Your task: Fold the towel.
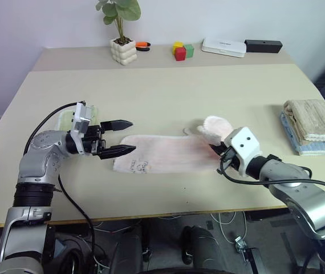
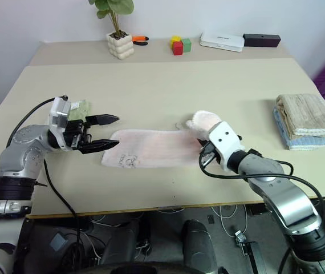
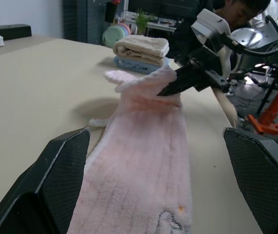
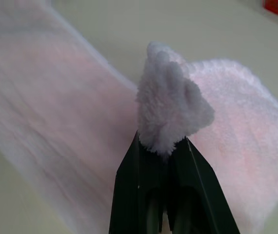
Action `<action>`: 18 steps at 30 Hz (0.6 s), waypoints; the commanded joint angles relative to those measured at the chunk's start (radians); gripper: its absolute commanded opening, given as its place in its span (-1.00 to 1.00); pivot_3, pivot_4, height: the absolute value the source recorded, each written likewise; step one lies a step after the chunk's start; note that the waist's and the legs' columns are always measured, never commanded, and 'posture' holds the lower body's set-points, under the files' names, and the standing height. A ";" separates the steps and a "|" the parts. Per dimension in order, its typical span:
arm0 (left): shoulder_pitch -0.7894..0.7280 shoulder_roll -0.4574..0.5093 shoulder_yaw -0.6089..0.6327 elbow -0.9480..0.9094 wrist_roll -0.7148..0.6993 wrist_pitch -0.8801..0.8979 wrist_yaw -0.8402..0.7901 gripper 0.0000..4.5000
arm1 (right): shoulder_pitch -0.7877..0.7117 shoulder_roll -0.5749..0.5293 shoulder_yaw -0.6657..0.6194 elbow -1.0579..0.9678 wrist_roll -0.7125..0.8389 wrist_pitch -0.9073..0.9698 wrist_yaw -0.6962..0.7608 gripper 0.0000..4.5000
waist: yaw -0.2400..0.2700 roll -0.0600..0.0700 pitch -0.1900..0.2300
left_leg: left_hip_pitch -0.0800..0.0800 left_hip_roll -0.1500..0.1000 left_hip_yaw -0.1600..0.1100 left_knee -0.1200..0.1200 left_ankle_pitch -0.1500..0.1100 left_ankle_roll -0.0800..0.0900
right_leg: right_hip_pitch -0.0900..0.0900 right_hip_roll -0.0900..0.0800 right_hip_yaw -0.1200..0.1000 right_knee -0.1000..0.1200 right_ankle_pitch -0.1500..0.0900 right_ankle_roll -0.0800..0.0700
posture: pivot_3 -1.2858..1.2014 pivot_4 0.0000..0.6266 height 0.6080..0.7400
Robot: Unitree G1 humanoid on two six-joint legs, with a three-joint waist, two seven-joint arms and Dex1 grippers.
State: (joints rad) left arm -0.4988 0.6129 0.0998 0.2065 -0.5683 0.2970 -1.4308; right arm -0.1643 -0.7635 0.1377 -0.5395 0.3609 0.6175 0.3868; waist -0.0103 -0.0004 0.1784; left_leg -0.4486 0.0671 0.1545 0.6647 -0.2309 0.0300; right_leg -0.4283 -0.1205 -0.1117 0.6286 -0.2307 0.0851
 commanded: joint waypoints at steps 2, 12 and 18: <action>0.023 0.027 0.034 -0.063 -0.030 0.013 0.011 1.00 | -0.016 0.018 0.055 -0.025 -0.045 -0.003 0.056 -0.96 | 0.000 0.000 0.000 | 0.000 0.000 0.000 0.000 0.000 0.000 | 0.000 0.000 0.000 0.000 0.000 0.000 | 0.03 -0.52 1.00; 0.044 0.038 0.037 -0.089 -0.032 0.024 0.023 1.00 | -0.036 0.041 0.125 0.015 -0.153 -0.019 0.131 -0.96 | -0.002 0.000 0.000 | 0.000 0.000 0.000 0.000 0.000 0.000 | 0.000 0.000 0.000 0.000 0.000 0.000 | 0.03 -0.52 1.00; 0.044 0.041 0.033 -0.087 -0.033 0.024 0.021 1.00 | -0.030 0.065 0.119 0.020 -0.171 -0.021 0.165 0.05 | -0.001 0.000 0.000 | 0.000 0.000 0.000 0.000 0.000 0.000 | 0.000 0.000 0.000 0.000 0.000 0.000 | 0.03 -0.52 1.00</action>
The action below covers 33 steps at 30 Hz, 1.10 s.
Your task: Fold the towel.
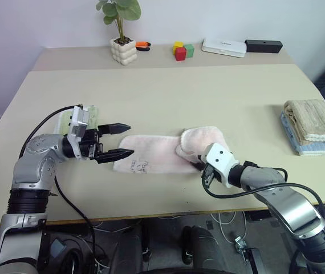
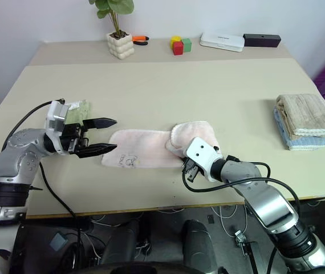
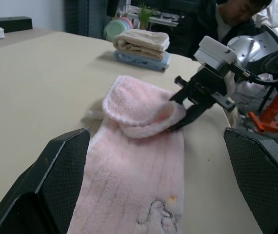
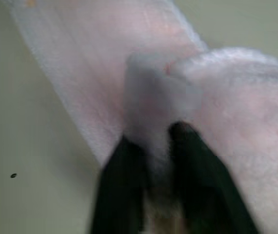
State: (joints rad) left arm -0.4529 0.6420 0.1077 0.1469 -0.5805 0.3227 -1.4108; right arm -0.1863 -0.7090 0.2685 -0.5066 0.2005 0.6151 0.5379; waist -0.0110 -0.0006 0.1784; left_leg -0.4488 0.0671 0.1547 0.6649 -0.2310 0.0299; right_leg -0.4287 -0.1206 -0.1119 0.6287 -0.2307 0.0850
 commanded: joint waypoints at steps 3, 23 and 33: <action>-0.006 0.011 0.020 -0.021 -0.018 -0.005 -0.003 1.00 | 0.008 -0.021 -0.049 -0.014 -0.006 -0.045 0.059 0.72 | 0.000 0.000 0.000 | 0.000 0.000 0.000 0.000 0.000 0.000 | 0.000 0.000 0.000 0.000 0.000 0.000 | 0.03 -0.52 1.00; 0.082 0.010 0.004 -0.146 -0.046 0.099 0.043 1.00 | -0.105 0.261 -0.375 0.205 0.275 -0.008 -0.066 -0.99 | -0.004 0.000 0.000 | 0.000 0.000 0.002 -0.001 0.000 0.000 | -0.001 0.000 0.000 0.001 0.002 0.003 | 0.03 -0.52 1.00; 0.120 0.024 0.020 -0.199 -0.074 0.143 0.091 1.00 | -0.015 0.303 -0.274 0.414 0.114 -0.205 -0.042 -0.99 | -0.004 0.000 0.000 | 0.000 0.000 0.001 -0.001 0.000 0.000 | 0.000 0.000 0.000 0.001 0.001 0.001 | 0.03 -0.52 1.00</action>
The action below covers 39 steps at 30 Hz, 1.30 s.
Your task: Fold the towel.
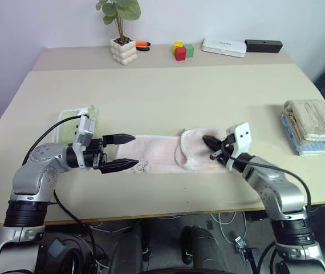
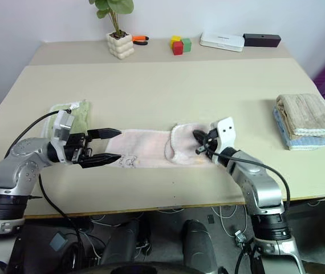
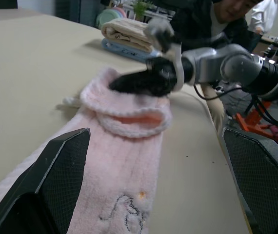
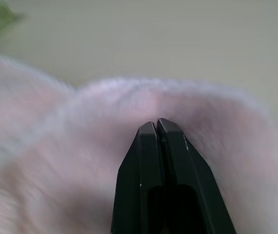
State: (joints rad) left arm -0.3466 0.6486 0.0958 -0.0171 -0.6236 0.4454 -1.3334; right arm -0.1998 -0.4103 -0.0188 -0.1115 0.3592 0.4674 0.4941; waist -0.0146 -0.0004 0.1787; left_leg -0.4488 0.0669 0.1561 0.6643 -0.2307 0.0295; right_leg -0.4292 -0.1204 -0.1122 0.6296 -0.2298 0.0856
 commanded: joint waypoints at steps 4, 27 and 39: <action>0.035 0.022 0.036 -0.055 -0.048 0.050 0.031 1.00 | 0.006 0.019 0.044 0.049 -0.076 -0.089 0.008 -0.88 | -0.002 0.000 0.000 | 0.001 0.000 0.000 0.000 0.000 0.000 | 0.000 0.000 0.000 0.000 0.000 0.000 | 0.03 -0.52 1.00; 0.130 -0.029 0.368 -0.157 -0.714 0.716 0.683 1.00 | -0.077 -0.207 -0.060 -0.205 0.098 0.032 0.269 0.96 | 0.000 0.000 0.000 | 0.002 0.001 -0.001 0.000 0.000 0.000 | 0.001 0.000 0.001 0.000 0.001 0.003 | 0.03 -0.52 1.00; 0.513 -0.085 0.448 -0.267 -1.045 0.657 1.147 1.00 | -0.055 -0.293 -0.049 -0.225 0.078 -0.069 0.390 0.96 | 0.004 -0.002 0.000 | 0.004 0.001 -0.003 0.000 -0.002 -0.003 | 0.000 -0.002 0.000 -0.001 -0.001 -0.001 | 0.03 -0.52 1.00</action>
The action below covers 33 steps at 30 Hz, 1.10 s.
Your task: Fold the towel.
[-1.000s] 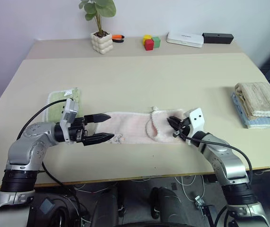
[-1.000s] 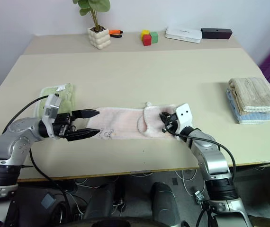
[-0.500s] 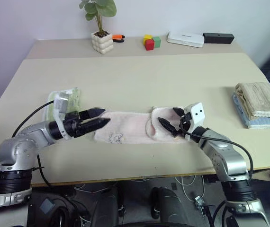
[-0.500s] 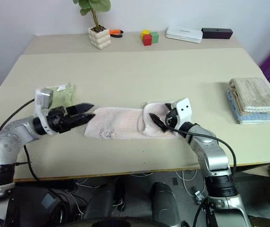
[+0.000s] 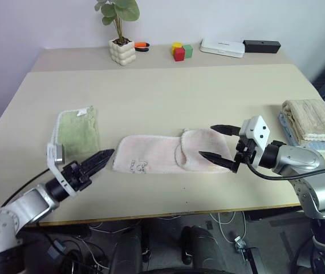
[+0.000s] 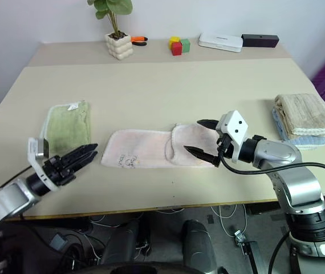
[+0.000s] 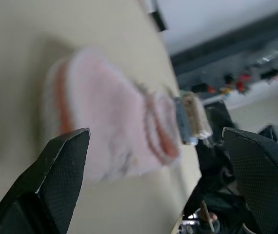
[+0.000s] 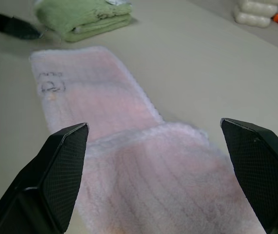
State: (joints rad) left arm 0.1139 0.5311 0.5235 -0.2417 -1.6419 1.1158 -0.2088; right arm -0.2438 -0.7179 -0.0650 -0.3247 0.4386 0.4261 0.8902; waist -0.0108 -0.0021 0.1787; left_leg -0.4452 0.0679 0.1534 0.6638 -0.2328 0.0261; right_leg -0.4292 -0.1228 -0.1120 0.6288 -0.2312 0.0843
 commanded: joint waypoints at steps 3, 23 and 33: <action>0.095 0.047 0.012 -0.035 -0.032 -0.032 0.024 1.00 | -0.014 0.026 0.016 -0.003 -0.016 -0.040 -0.009 0.96 | 0.002 0.000 0.000 | 0.000 0.000 0.000 0.000 0.000 0.000 | -0.001 -0.001 -0.001 -0.001 -0.001 -0.002 | 0.03 -0.52 1.00; -0.112 0.028 -0.204 0.153 0.030 -0.036 0.165 1.00 | -0.035 0.032 0.022 0.014 -0.078 -0.070 -0.053 0.96 | 0.009 0.004 -0.002 | 0.001 -0.001 0.001 -0.003 -0.001 0.001 | 0.001 -0.002 -0.002 -0.008 0.001 -0.004 | 0.03 -0.52 1.00; -0.247 -0.006 -0.279 0.233 0.064 0.015 0.167 -0.52 | -0.039 0.036 0.027 0.008 -0.089 -0.071 -0.088 1.00 | 0.025 0.005 -0.003 | 0.000 -0.002 0.001 -0.003 -0.002 0.002 | 0.001 -0.002 -0.002 -0.010 0.001 -0.005 | 0.03 -0.52 1.00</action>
State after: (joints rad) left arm -0.1319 0.5330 0.2772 -0.0200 -1.5909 1.1108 -0.0520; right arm -0.2706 -0.6846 -0.0164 -0.2830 0.3497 0.3674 0.8090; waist 0.0141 0.0027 0.1758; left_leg -0.4453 0.0662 0.1546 0.6613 -0.2345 0.0283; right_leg -0.4276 -0.1252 -0.1139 0.6185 -0.2299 0.0797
